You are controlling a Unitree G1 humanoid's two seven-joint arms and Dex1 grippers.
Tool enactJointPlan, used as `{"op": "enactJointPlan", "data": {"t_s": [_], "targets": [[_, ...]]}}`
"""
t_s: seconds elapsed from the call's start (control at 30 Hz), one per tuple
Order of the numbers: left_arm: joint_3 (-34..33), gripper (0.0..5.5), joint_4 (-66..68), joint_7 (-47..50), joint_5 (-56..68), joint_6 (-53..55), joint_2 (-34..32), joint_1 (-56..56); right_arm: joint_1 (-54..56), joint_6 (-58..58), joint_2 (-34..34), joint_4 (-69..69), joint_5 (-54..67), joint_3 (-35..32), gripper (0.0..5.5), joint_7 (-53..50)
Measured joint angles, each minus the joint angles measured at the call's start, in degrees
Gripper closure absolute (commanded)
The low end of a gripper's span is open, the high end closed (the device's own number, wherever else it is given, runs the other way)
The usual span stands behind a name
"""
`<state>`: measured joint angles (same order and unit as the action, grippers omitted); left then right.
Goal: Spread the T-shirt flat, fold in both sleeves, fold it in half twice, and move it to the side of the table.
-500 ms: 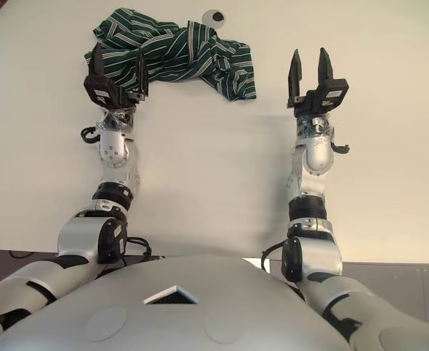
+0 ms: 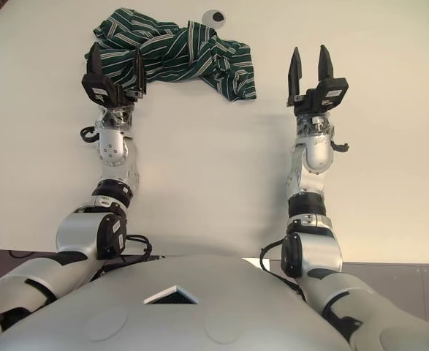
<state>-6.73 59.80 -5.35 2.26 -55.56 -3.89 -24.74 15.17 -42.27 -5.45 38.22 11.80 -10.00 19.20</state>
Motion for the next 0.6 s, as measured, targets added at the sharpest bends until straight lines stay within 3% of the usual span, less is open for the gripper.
{"op": "enactJointPlan", "data": {"t_s": [0.6], "targets": [[-0.37, 1.36, 0.26, -0.29, 0.01, -0.51, -0.16, -0.12, 0.40, -0.11, 0.15, 0.21, -0.03, -0.02, 2.96, -0.48]]}}
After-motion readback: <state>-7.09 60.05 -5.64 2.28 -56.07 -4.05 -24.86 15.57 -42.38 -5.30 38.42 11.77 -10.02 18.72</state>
